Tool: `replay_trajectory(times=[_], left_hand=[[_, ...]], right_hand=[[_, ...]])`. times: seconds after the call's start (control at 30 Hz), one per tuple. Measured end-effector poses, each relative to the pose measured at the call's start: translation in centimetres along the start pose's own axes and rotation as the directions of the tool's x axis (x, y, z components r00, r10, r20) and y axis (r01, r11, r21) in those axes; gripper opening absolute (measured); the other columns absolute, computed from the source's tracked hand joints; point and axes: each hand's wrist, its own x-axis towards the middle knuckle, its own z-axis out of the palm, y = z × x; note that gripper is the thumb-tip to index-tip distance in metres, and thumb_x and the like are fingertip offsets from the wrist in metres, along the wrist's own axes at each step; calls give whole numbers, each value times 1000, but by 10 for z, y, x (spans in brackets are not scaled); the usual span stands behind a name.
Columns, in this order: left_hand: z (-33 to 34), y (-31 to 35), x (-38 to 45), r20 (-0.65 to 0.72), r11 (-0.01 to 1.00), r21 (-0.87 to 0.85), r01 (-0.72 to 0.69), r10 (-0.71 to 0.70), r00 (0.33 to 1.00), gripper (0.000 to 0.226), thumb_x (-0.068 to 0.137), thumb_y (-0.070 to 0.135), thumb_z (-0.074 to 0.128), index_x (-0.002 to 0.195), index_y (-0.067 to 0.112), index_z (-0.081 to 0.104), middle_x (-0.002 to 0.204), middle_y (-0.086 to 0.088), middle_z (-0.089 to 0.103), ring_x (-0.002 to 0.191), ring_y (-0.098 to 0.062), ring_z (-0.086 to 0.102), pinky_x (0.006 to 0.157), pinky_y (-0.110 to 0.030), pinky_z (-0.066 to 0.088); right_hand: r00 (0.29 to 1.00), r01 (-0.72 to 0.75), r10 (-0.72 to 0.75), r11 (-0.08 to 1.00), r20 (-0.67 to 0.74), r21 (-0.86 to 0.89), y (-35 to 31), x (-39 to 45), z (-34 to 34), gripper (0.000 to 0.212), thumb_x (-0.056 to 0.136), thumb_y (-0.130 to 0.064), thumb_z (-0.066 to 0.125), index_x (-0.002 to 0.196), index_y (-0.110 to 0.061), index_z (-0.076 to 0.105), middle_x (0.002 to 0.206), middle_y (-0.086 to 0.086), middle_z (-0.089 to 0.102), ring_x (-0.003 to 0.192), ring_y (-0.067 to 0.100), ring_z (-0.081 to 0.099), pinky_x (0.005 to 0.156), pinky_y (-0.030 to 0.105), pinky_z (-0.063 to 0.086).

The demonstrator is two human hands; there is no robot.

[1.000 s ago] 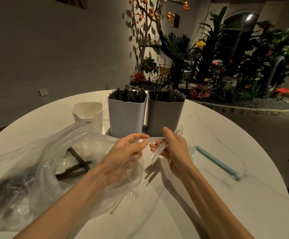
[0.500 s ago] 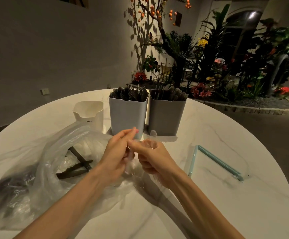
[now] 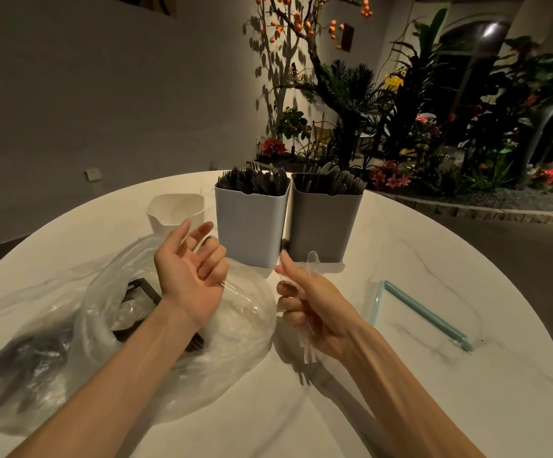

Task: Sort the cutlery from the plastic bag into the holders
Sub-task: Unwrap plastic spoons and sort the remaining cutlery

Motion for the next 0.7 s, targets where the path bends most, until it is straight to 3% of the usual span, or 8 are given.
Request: replay_trajectory(times=[0.03,0.1,0.2,0.33,0.5,0.6,0.7], left_hand=[[0,0,-1,-3,1000,8,-13,13,1000,30,98,39,52,94,10,59,61,4,25,44,-8,15,39,-23,9],[1,-2,-3,-7,999,28,-31,31,999,33,97,41,51,94,9,59,60,4,25,44,-8,15,41,-24,8],[4,-4,-6,-27,998,43,-37,38,999,34,97,43,51,95,10,59,59,4,25,44,-8,16,42,-24,8],[4,-6,-6,0,996,86,14,-14,1000,24,95,34,55,90,11,60,59,4,24,44,-7,16,38,-22,11],[8,-28,-15,63,939,256,231,-255,965,17,86,30,64,84,14,59,59,3,23,43,-7,16,38,-22,8],[11,-46,-26,91,861,386,330,-391,916,22,87,37,65,83,15,63,57,2,28,46,-8,17,39,-19,10],[12,-51,-29,76,826,485,287,-366,927,26,92,34,61,77,12,63,60,-1,37,49,-10,29,40,-19,22]], right_hand=[[1000,1,-2,995,-15,-100,0,0,1,43,85,-53,72,95,-13,61,62,-4,41,49,6,32,45,16,29],[1000,11,-9,941,8,-337,1,-3,3,46,77,-57,78,75,-17,55,57,-4,40,47,7,31,46,19,28],[997,28,16,852,79,-523,2,-7,6,46,79,-40,83,63,-18,45,55,-2,37,46,8,27,46,22,24],[994,80,-104,875,-26,-478,-2,-4,1,34,82,-36,81,87,-10,60,53,-1,39,44,9,28,42,21,25],[924,323,-364,908,-119,-268,2,-2,0,43,78,-39,84,66,-19,48,53,-3,32,45,10,25,43,21,24],[892,396,-432,889,-135,-228,5,-2,6,38,82,-40,80,73,-16,52,50,-7,36,44,8,30,43,20,26],[851,445,-498,852,-168,-275,3,0,3,39,88,-42,74,81,-10,53,53,-5,42,47,7,38,44,19,33]])
